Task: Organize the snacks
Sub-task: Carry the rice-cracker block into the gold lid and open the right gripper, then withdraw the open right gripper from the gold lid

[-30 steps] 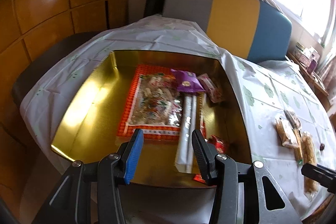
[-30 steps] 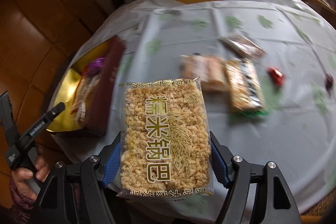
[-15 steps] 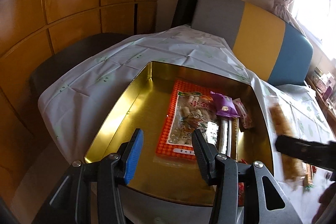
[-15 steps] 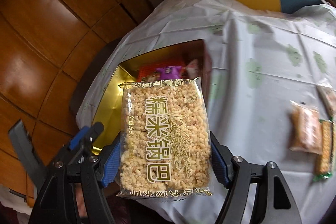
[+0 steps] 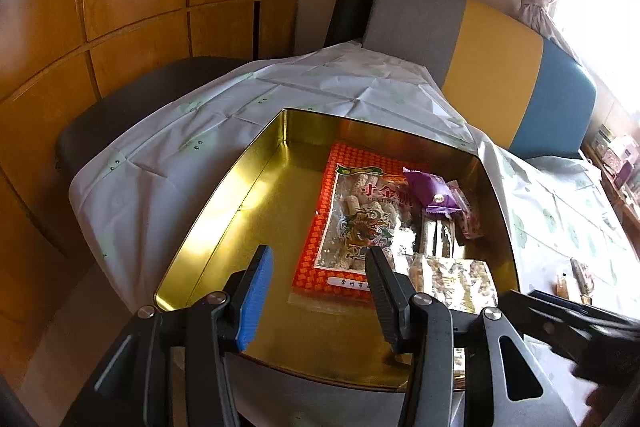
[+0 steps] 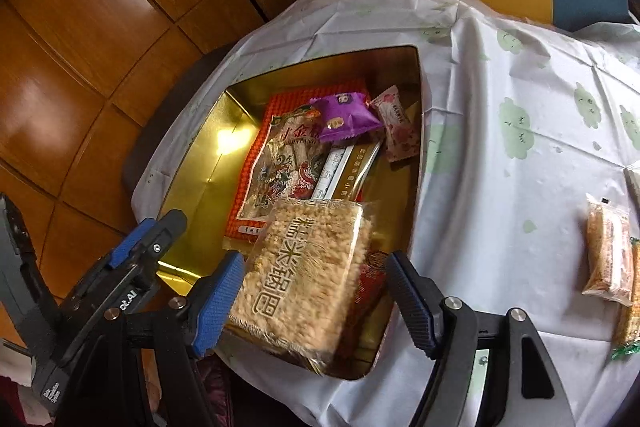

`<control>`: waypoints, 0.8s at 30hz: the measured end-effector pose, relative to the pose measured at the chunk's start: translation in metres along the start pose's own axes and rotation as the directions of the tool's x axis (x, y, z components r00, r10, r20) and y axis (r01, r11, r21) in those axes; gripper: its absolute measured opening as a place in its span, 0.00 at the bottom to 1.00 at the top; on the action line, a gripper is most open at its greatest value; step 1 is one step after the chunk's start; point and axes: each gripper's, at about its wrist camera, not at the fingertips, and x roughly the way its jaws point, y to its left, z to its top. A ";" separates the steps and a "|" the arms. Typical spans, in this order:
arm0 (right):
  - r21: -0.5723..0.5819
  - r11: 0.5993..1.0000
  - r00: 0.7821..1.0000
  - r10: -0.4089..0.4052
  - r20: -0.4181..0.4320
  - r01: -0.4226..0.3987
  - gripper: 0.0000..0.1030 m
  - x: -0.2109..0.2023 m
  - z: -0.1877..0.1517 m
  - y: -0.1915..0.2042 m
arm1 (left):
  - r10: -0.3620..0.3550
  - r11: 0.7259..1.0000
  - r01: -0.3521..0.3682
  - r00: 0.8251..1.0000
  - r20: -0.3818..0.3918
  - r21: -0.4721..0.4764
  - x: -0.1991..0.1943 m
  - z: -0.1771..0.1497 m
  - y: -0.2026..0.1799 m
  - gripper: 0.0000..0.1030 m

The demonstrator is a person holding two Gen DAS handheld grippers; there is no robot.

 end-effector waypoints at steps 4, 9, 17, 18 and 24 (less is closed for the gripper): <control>-0.036 0.999 1.000 0.016 0.026 -0.015 0.73 -0.017 -0.011 0.003 | 0.001 1.000 -0.001 1.000 -0.003 0.004 0.001 -0.001 -0.001 0.47; -0.172 0.980 0.996 -0.092 0.021 0.095 0.46 -0.009 -0.024 0.017 | 0.000 1.000 0.000 1.000 -0.010 0.012 0.002 -0.002 -0.004 0.47; -0.302 0.920 0.968 -0.229 0.103 0.249 0.41 0.003 -0.026 0.033 | -0.003 1.000 0.003 1.000 -0.011 0.024 0.001 -0.004 -0.007 0.47; -0.301 0.921 0.969 -0.225 0.103 0.246 0.41 0.003 -0.026 0.032 | -0.005 1.000 0.005 1.000 -0.013 0.026 0.001 -0.005 -0.008 0.47; -0.275 0.938 0.976 -0.188 0.111 0.212 0.41 -0.008 -0.027 0.026 | -0.016 0.999 0.017 1.000 -0.013 0.042 0.000 -0.006 -0.012 0.47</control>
